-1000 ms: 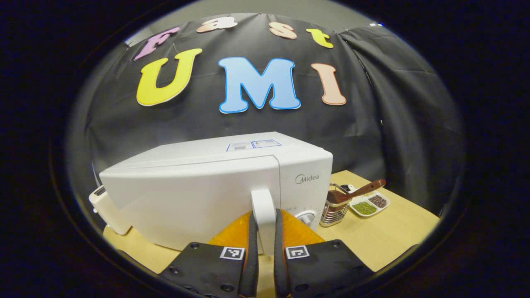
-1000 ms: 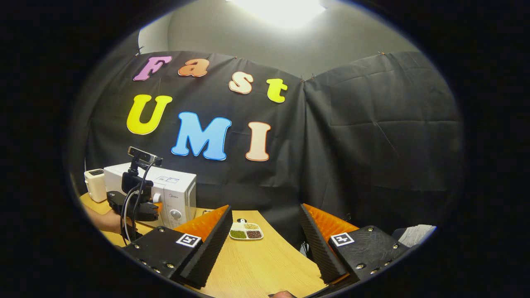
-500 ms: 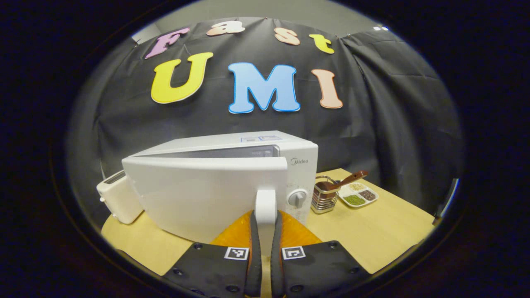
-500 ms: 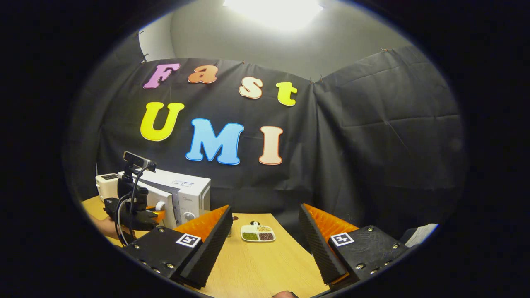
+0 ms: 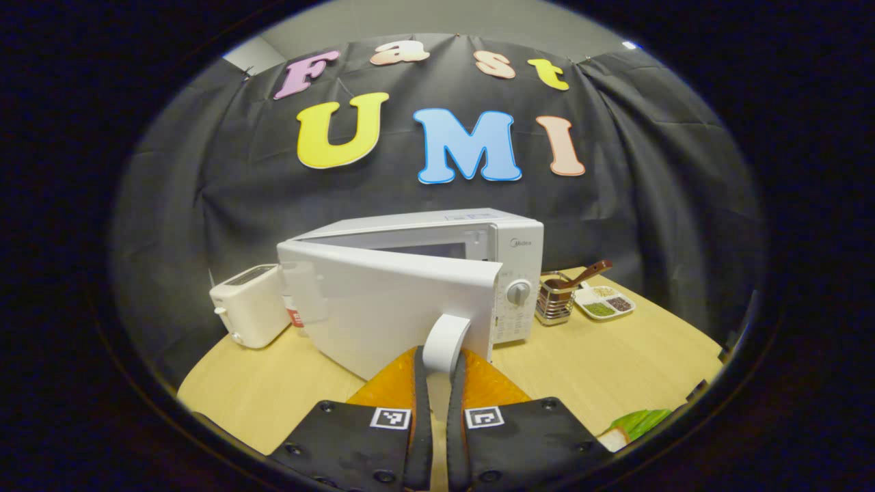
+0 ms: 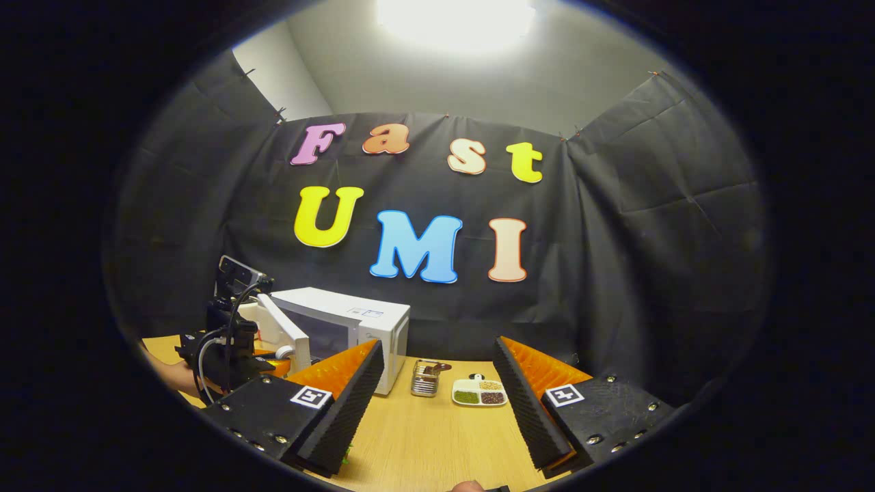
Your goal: Open the microwave oven with the left hand, put the food in, and close the microwave oven.
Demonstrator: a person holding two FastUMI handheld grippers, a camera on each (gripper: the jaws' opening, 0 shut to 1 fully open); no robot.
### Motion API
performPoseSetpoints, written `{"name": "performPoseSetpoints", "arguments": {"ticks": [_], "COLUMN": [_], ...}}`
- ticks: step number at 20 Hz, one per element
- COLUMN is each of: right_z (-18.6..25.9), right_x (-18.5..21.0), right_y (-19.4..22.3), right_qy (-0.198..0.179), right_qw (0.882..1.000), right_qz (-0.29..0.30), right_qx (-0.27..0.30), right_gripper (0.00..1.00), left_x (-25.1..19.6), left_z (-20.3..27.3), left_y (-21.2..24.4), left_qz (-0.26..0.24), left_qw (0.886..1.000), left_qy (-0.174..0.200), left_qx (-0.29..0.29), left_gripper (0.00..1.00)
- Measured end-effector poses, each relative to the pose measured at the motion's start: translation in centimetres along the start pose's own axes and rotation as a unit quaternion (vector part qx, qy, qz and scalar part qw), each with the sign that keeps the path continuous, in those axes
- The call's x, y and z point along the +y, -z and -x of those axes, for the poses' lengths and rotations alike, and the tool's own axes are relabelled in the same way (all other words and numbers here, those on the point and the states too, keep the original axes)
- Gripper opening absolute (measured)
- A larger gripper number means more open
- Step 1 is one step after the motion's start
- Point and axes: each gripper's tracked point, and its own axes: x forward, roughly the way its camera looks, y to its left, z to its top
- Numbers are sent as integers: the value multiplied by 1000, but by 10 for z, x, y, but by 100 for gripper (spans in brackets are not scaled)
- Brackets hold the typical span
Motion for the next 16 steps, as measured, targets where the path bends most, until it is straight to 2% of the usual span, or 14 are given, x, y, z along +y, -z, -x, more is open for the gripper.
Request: {"name": "performPoseSetpoints", "arguments": {"ticks": [2, 6, 10, 16], "right_z": [2, 3, 1, -4], "right_x": [9, 37, 70, 121], "right_y": [0, -5, -11, -19], "right_qy": [-22, -48, -55, -41], "right_qw": [1000, 999, 998, 999], "right_qz": [0, -2, 4, -12], "right_qx": [0, -3, -6, -4], "right_gripper": [98, 98, 98, 98], "left_x": [15, 49, 86, 122], "left_z": [16, 44, 70, 88], "left_y": [7, 16, 27, 37], "left_qz": [-2, 1, 4, 3], "left_qw": [1000, 1000, 999, 1000], "left_qy": [-18, -31, -43, -5], "left_qx": [2, 6, 7, 16], "left_gripper": [14, 15, 14, 15]}}
